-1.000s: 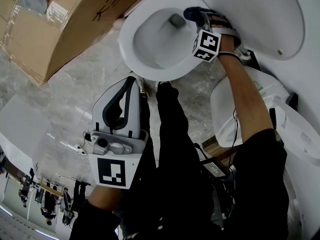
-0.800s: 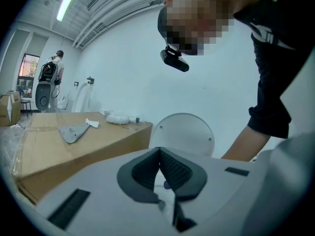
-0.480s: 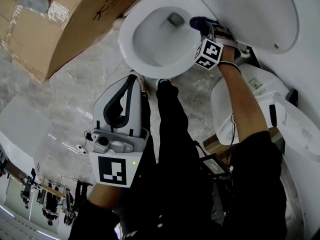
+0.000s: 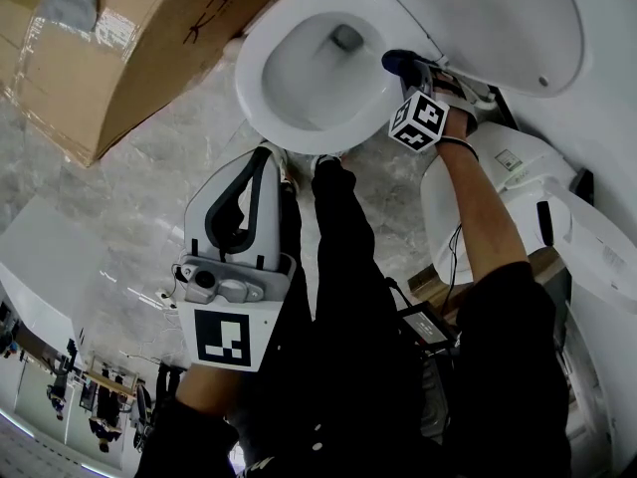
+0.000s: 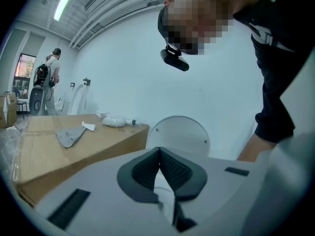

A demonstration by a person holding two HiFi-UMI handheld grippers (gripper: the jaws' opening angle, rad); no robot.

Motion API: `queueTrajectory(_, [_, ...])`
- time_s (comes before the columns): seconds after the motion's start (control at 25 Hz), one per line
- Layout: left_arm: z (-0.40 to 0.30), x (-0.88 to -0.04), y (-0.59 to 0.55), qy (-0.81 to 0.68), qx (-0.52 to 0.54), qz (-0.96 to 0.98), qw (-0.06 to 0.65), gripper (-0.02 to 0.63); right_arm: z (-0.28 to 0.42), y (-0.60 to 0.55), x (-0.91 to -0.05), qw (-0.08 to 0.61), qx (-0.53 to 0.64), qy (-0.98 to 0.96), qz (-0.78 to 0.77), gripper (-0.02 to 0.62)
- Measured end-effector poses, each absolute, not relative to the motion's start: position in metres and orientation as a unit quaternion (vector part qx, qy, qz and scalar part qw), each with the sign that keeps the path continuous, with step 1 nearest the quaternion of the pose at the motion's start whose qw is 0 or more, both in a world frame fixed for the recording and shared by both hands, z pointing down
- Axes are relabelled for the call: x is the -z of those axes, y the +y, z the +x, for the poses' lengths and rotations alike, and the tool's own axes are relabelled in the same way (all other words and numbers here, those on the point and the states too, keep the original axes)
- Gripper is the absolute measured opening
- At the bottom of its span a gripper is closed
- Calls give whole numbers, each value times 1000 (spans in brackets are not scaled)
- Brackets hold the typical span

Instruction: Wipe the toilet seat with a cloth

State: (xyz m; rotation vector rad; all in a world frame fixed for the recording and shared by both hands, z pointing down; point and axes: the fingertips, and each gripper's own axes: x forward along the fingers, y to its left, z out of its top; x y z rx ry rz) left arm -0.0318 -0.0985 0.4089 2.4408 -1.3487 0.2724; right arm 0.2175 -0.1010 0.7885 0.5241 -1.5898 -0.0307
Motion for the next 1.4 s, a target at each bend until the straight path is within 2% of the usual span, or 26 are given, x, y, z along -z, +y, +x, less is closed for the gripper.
queueTrajectory(0.52, [-38,-406,-102,-477,-94,858,165,11,206,-45,-793,646,-71,-718,250,83])
queueTrajectory(1.4, [-49,-404,-107,-492,-91,851,162,11,130,34,-792,603,-147,-757,203,83])
